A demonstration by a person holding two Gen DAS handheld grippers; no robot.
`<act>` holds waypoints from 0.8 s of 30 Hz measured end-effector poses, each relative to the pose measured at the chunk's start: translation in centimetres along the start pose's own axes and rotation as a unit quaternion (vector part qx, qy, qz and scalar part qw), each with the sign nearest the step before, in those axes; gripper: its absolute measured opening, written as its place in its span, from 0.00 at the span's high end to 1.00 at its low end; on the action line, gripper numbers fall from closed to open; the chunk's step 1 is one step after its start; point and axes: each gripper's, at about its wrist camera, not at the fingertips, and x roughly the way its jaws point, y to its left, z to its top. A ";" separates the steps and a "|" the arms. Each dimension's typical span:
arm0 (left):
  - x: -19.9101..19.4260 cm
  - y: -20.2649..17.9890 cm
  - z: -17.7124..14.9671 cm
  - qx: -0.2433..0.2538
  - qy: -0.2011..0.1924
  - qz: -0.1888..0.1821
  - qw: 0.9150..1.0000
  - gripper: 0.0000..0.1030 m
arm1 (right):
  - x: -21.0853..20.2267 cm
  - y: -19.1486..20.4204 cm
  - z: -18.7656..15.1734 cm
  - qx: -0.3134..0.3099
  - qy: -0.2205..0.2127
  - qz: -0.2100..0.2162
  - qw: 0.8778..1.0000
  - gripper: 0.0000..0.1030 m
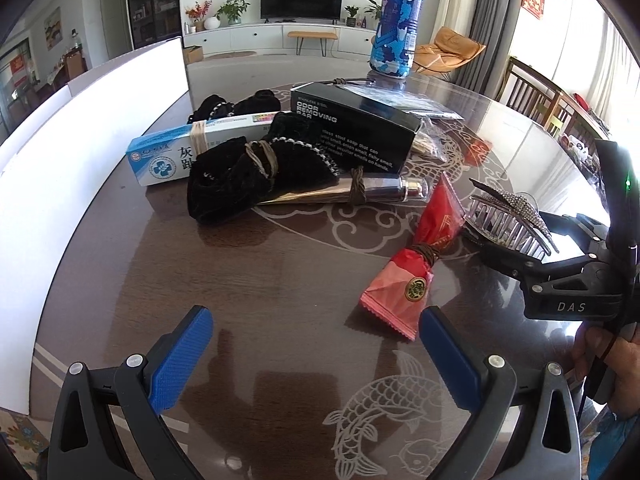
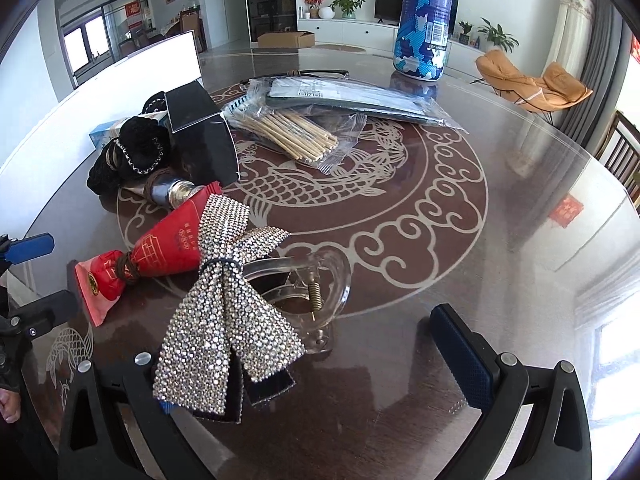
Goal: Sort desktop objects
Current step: 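Close the right tool on the clear clip and lift the bow, then reach and close the left tool on the red sachet while the right tool holds the bow clip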
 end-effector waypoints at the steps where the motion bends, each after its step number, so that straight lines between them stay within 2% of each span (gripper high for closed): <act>1: 0.2 -0.4 0.1 0.008 0.002 -0.008 1.000 0.00 | 0.0 -0.1 0.0 0.000 0.000 0.000 1.000 0.00; 5: 0.7 -2.4 0.5 0.063 0.006 -0.024 0.998 0.00 | -0.4 -0.8 -0.6 0.000 0.001 -0.001 1.000 0.00; 10: 2.1 -4.5 1.2 0.120 0.013 -0.005 0.993 0.00 | -1.1 -2.3 -1.6 0.009 0.000 -0.008 1.000 0.00; 24: 2.4 -6.0 1.6 0.152 0.014 0.026 0.988 0.00 | -1.3 -2.7 -2.0 0.014 -0.002 -0.012 1.000 0.00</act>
